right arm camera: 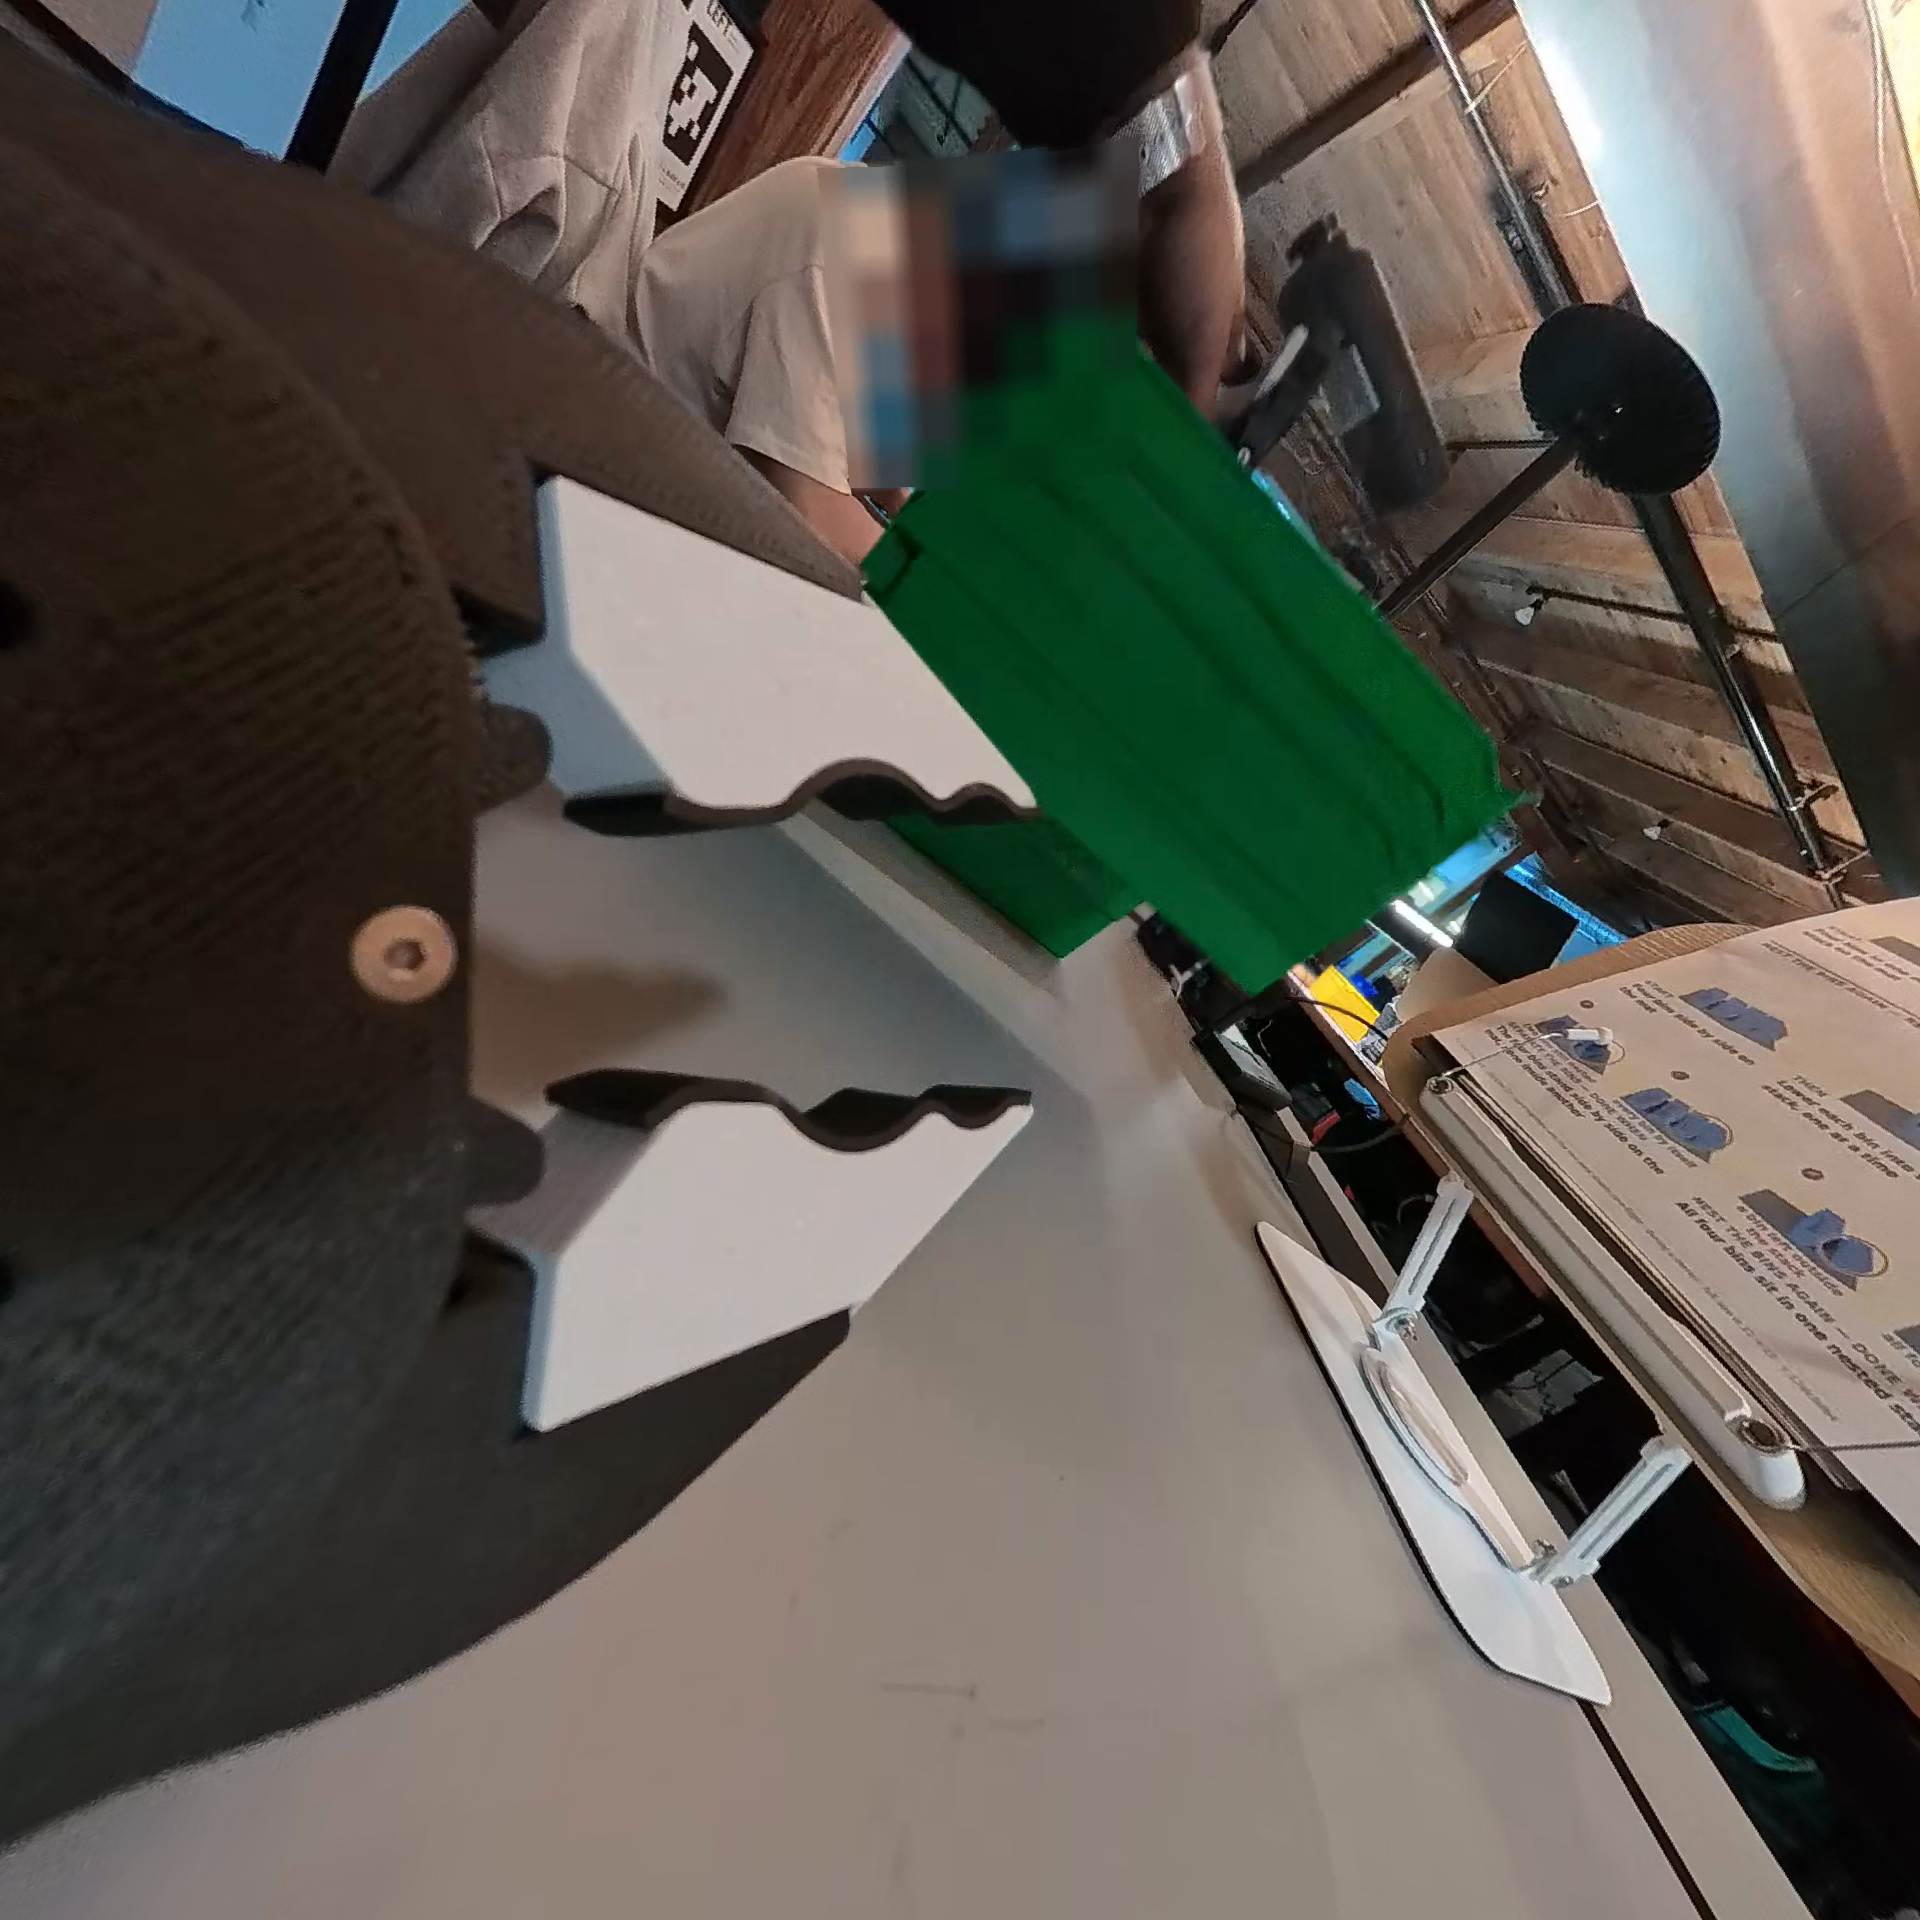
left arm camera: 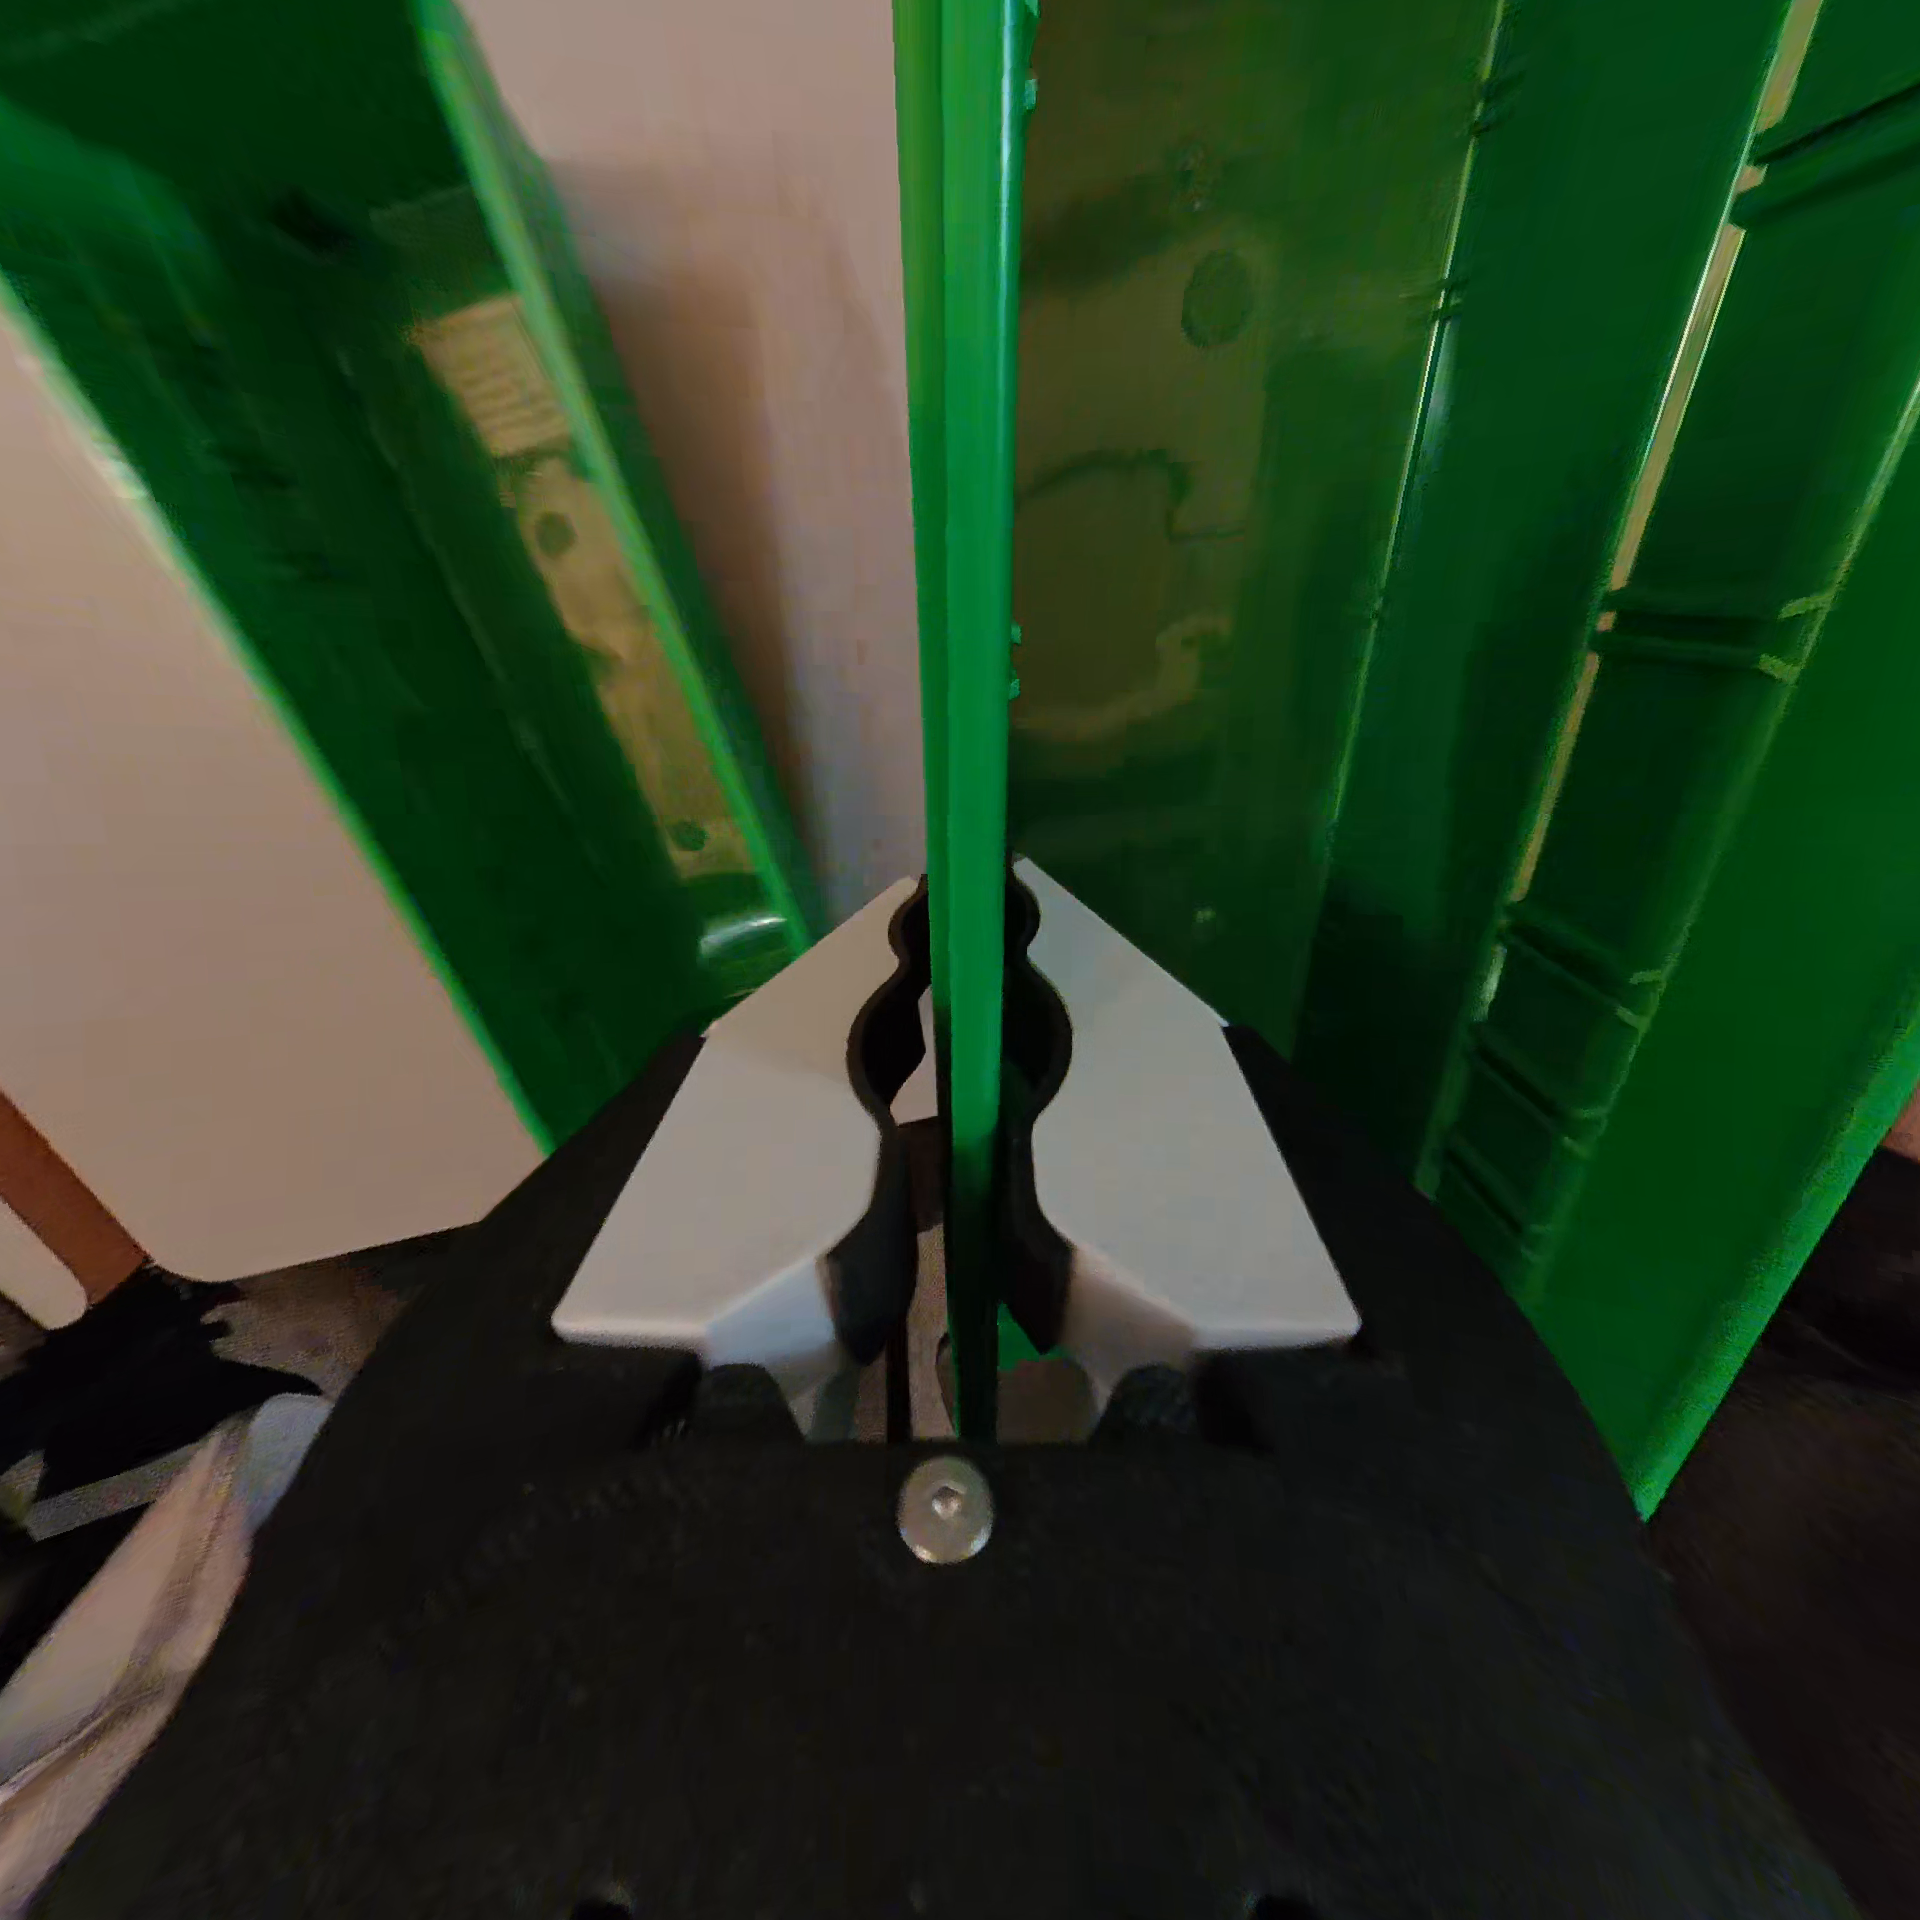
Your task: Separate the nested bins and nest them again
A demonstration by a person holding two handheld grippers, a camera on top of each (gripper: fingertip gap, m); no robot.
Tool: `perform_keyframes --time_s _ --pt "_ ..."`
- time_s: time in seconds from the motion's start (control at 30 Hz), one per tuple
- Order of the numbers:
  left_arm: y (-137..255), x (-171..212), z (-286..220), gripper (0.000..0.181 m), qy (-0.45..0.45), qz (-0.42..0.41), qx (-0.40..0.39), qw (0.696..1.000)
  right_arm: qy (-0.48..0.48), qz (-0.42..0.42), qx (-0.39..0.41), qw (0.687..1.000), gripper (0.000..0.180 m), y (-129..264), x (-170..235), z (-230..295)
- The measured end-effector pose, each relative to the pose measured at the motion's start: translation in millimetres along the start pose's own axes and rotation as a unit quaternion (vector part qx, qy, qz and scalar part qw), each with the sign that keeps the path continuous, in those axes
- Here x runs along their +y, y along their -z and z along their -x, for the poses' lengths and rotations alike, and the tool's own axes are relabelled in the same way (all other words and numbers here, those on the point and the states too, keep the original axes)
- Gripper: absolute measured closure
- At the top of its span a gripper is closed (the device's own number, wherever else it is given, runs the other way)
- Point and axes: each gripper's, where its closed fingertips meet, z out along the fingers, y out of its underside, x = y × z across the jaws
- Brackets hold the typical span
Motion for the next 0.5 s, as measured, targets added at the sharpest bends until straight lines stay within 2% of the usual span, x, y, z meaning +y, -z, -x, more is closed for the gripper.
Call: perform_keyframes --time_s 0.23,0.33,0.5 --pt "85 15 76 0.172 0.091 -0.065 0.033 0.993 0.003 0.005 0.006 1.000 0.130 0 5 -5" --pt "86 33 109 0.172 0.123 -0.050 0.027 0.991 -0.003 0.009 0.008 1.000 0.130 -1 7 -9" --pt "56 51 143 0.171 0.170 -0.024 0.038 0.984 -0.011 0.007 0.010 1.000 0.130 -1 7 -15"
